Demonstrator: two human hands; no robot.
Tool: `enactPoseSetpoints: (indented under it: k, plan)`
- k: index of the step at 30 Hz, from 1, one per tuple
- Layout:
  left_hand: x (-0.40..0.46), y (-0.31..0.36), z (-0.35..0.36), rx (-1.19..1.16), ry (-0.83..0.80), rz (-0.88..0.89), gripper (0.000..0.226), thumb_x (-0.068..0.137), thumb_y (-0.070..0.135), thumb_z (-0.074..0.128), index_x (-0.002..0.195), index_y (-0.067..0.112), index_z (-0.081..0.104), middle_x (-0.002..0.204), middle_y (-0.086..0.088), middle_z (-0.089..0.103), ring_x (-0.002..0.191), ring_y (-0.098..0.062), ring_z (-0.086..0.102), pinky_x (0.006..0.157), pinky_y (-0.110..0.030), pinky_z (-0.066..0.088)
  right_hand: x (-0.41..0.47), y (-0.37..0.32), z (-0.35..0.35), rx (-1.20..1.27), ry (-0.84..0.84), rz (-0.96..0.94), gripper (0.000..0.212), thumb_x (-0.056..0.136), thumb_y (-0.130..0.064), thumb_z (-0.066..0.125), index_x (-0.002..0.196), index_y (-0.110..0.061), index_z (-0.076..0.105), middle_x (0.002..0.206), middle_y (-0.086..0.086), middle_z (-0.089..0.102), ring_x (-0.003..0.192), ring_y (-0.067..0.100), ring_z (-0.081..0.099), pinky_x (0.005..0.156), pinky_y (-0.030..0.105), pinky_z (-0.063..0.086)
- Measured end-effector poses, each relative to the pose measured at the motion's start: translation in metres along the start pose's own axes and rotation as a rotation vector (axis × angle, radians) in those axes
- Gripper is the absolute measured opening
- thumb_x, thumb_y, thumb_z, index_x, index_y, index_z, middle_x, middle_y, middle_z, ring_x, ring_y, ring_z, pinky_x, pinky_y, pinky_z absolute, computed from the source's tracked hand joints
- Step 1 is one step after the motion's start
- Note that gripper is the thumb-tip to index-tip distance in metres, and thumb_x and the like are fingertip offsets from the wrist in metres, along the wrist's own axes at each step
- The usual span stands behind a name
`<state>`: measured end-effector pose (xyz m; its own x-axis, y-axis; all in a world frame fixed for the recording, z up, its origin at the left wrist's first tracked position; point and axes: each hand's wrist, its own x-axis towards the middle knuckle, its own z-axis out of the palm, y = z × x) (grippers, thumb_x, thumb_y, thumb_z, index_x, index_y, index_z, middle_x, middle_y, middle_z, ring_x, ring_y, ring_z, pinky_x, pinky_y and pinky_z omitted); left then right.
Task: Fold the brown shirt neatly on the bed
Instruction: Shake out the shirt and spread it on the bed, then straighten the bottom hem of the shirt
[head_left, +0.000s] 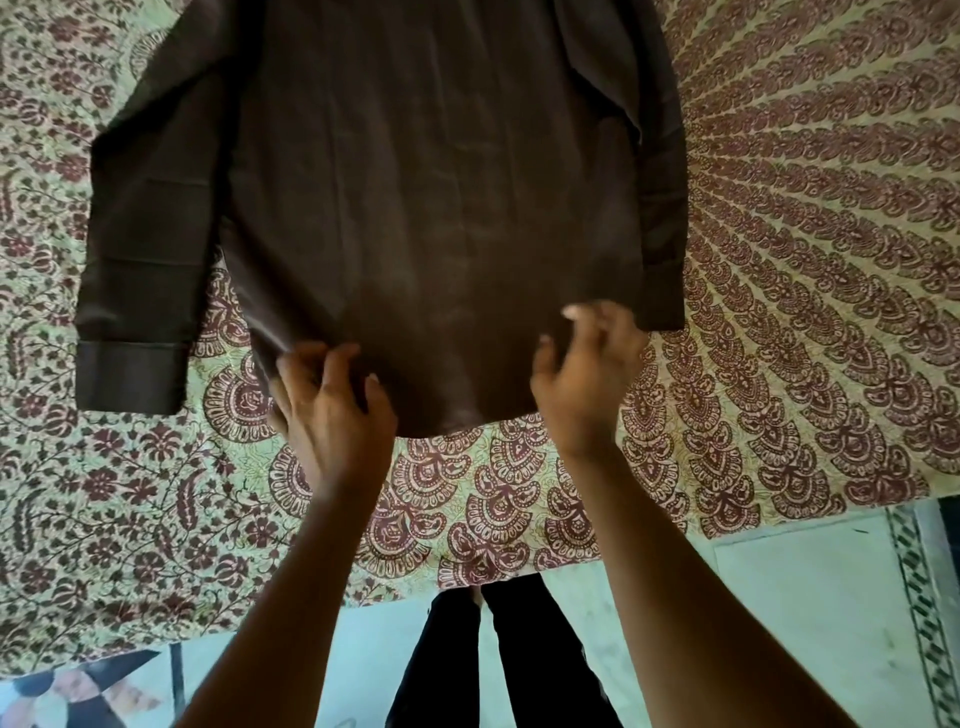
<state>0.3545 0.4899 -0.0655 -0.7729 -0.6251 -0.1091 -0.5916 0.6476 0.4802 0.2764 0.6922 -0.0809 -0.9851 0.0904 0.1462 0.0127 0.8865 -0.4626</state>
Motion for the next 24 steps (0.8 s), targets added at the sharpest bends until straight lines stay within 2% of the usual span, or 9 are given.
enactPoseSetpoints:
  k: [2, 4, 6, 9, 13, 17, 19, 21, 24]
  plan:
    - [0.015, -0.009, 0.002, 0.069, -0.003, -0.075, 0.045, 0.088, 0.025, 0.069, 0.132, 0.022, 0.059, 0.158, -0.015, 0.03, 0.143, -0.04, 0.029, 0.111, -0.059, 0.031, 0.003, -0.003, 0.017, -0.12, -0.258, -0.205, 0.045, 0.093, -0.037, 0.065, 0.133, -0.016, 0.061, 0.152, 0.016, 0.045, 0.134, 0.038, 0.043, 0.1, 0.051, 0.041]
    - [0.027, -0.017, 0.001, -0.112, 0.097, -0.288, 0.045, 0.088, 0.022, 0.07, 0.131, 0.021, 0.057, 0.16, -0.015, 0.026, 0.143, -0.039, 0.03, 0.112, -0.053, 0.034, -0.005, 0.001, 0.029, -0.189, -0.402, -0.268, 0.049, 0.101, -0.049, 0.053, 0.145, -0.025, 0.053, 0.165, 0.011, 0.029, 0.144, 0.037, 0.034, 0.106, 0.056, 0.038]
    - [0.036, -0.027, -0.004, -0.364, 0.215, -0.516, 0.047, 0.085, 0.016, 0.074, 0.128, 0.016, 0.055, 0.147, -0.017, 0.047, 0.134, -0.035, 0.047, 0.104, -0.038, 0.044, -0.019, 0.011, 0.035, -0.192, -0.416, -0.237, 0.051, 0.106, -0.052, 0.041, 0.152, -0.031, 0.045, 0.17, 0.01, 0.02, 0.151, 0.035, 0.027, 0.11, 0.057, 0.035]
    - [0.043, -0.043, -0.012, -0.516, 0.234, -0.575, 0.06, 0.08, 0.013, 0.081, 0.13, 0.015, 0.048, 0.125, -0.011, 0.068, 0.11, -0.025, 0.066, 0.082, -0.022, 0.048, -0.033, 0.022, 0.037, -0.202, -0.39, -0.254, 0.051, 0.107, -0.05, 0.037, 0.155, -0.032, 0.041, 0.171, 0.01, 0.018, 0.155, 0.031, 0.022, 0.115, 0.055, 0.031]
    - [0.043, -0.061, -0.017, -0.707, 0.154, -0.636, 0.052, 0.079, 0.002, 0.084, 0.124, 0.009, 0.059, 0.104, -0.012, 0.073, 0.094, -0.019, 0.071, 0.083, -0.026, 0.06, -0.033, 0.016, 0.03, -0.202, -0.438, -0.235, 0.051, 0.107, -0.048, 0.042, 0.155, -0.031, 0.042, 0.171, 0.009, 0.019, 0.157, 0.03, 0.022, 0.117, 0.056, 0.03]
    - [0.04, -0.067, -0.026, -0.664, 0.292, -0.682, 0.035, 0.076, -0.003, 0.084, 0.099, 0.017, 0.066, 0.085, 0.007, 0.069, 0.069, 0.008, 0.065, 0.063, -0.01, 0.057, -0.024, 0.003, 0.022, -0.232, -0.508, -0.19, 0.054, 0.104, -0.05, 0.046, 0.153, -0.029, 0.043, 0.17, 0.009, 0.021, 0.155, 0.032, 0.023, 0.113, 0.06, 0.035]
    - [0.041, -0.066, -0.029, -0.599, 0.3, -0.703, 0.035, 0.077, -0.004, 0.082, 0.101, 0.016, 0.066, 0.092, 0.0, 0.071, 0.072, 0.0, 0.066, 0.067, -0.02, 0.058, -0.019, -0.002, 0.02, -0.259, -0.519, -0.176, 0.053, 0.103, -0.05, 0.049, 0.151, -0.028, 0.046, 0.168, 0.01, 0.024, 0.152, 0.034, 0.026, 0.109, 0.061, 0.037]
    - [0.042, -0.059, -0.029, -0.524, 0.277, -0.662, 0.039, 0.077, -0.01, 0.07, 0.11, 0.01, 0.063, 0.111, -0.01, 0.068, 0.093, -0.022, 0.068, 0.084, -0.036, 0.059, -0.016, -0.007, 0.019, -0.278, -0.502, -0.162, 0.05, 0.102, -0.05, 0.052, 0.147, -0.028, 0.05, 0.164, 0.011, 0.03, 0.147, 0.036, 0.031, 0.105, 0.061, 0.04]
    - [0.033, -0.047, -0.027, -0.28, 0.252, -0.482, 0.045, 0.074, -0.007, 0.059, 0.116, 0.01, 0.056, 0.132, -0.019, 0.046, 0.121, -0.038, 0.048, 0.1, -0.049, 0.045, -0.012, -0.013, 0.022, -0.294, -0.486, -0.14, 0.046, 0.1, -0.051, 0.054, 0.141, -0.029, 0.054, 0.158, 0.009, 0.034, 0.14, 0.036, 0.034, 0.103, 0.061, 0.039]
